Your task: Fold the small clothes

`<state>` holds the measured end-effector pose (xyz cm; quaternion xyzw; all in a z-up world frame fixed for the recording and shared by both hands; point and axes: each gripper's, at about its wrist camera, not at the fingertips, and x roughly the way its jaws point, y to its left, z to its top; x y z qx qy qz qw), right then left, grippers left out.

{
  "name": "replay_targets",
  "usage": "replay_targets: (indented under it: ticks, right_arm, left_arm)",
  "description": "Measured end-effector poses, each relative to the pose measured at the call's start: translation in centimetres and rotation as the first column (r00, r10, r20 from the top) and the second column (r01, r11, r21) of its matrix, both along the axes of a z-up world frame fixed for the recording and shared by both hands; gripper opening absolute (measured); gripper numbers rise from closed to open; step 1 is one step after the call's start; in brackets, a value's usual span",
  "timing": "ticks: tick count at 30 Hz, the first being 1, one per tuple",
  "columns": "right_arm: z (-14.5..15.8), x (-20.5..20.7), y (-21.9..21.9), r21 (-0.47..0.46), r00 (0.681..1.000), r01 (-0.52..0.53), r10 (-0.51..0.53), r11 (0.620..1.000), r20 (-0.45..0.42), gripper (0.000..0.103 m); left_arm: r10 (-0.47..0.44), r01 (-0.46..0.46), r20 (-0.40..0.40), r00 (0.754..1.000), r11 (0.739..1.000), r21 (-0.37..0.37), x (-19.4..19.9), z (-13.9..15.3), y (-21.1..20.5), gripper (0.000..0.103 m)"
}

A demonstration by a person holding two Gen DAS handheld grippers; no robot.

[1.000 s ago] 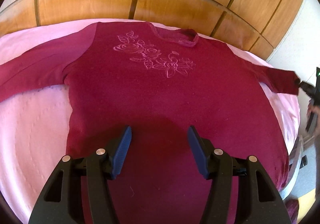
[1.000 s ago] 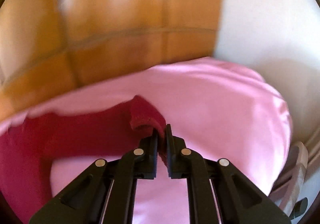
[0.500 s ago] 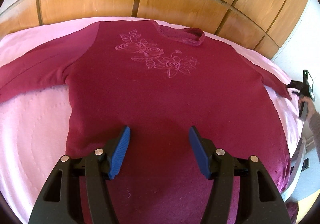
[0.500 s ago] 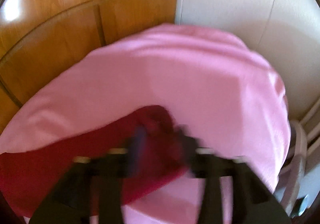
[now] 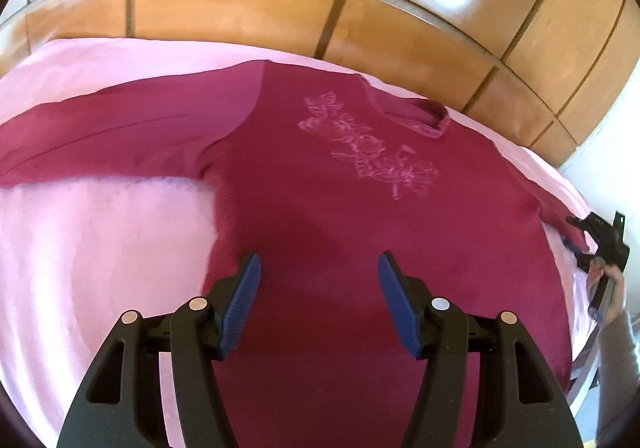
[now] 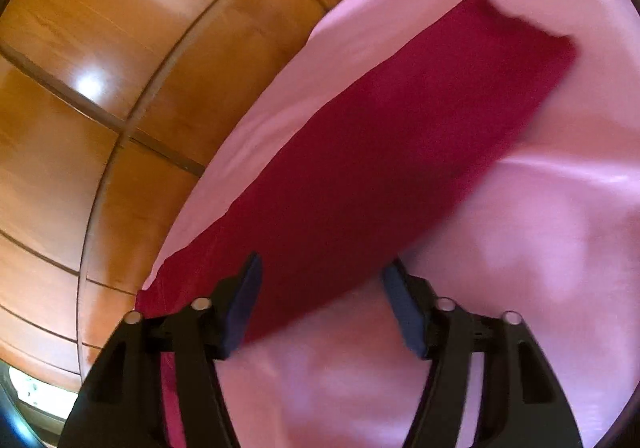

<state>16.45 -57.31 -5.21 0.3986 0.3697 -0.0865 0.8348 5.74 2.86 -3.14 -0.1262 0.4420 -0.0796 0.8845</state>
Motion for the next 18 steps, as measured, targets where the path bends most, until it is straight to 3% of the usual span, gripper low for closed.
replay_targets:
  ticks: [1,3,5,6,7,9,11,12,15,18]
  right_arm:
    - [0.2,0.8,0.7,-0.023,1.000,-0.022,0.021,0.999,-0.020,0.007]
    - [1.3,1.6,1.4,-0.161,0.999,-0.024,0.017,0.987,-0.049,0.006]
    - [2.7,1.5,2.1,-0.314,0.999,0.000,-0.014,0.949,-0.040,0.005]
    - [2.8,1.6,1.9,-0.352,0.998,0.012,-0.035,0.936,-0.059,0.005]
    - [1.9,2.0,1.2,-0.333,0.995,0.001,-0.036,0.943,-0.098,0.006]
    - [0.9,1.9,1.3,-0.330,0.989,-0.008,-0.040,0.944,-0.139,0.016]
    - [1.5,0.8,1.8,-0.327,0.992,-0.012,-0.029,0.945,-0.120,0.043]
    - [1.6,0.0,2.1,-0.320,0.994,-0.026,-0.010,0.947,-0.112,0.049]
    - [2.3,-2.8,3.8,-0.321,0.990,-0.116,0.084,0.940,-0.113,0.054]
    - [2.3,-6.5,7.0,-0.239,0.960,-0.276,0.257,0.931,-0.108,0.054]
  left_arm:
    - [0.000,0.000,-0.001,1.000,1.000,0.000,-0.4,-0.1,0.2,0.060]
    - [-0.004,0.004,-0.005,1.000,1.000,0.003,-0.9,-0.5,0.4,0.060]
    - [-0.017,0.017,-0.011,1.000,1.000,0.021,-1.6,-0.9,0.4,0.060]
    - [-0.025,0.025,-0.012,1.000,0.999,0.027,-1.8,-1.1,0.5,0.060]
    - [-0.033,0.034,-0.010,0.999,0.999,0.040,-2.1,-1.2,0.4,0.060]
    - [-0.044,0.044,-0.001,0.999,0.997,0.060,-2.5,-1.2,0.3,0.060]
    - [-0.047,0.047,0.006,0.999,0.997,0.059,-3.0,-0.9,0.5,0.060]
    - [-0.045,0.044,0.010,0.999,0.998,0.049,-3.3,-0.7,0.8,0.060]
    - [-0.016,0.015,0.022,1.000,1.000,0.022,-4.2,-0.2,2.0,0.060]
    - [0.036,-0.036,0.017,0.999,0.999,0.024,-5.5,-0.1,3.7,0.060]
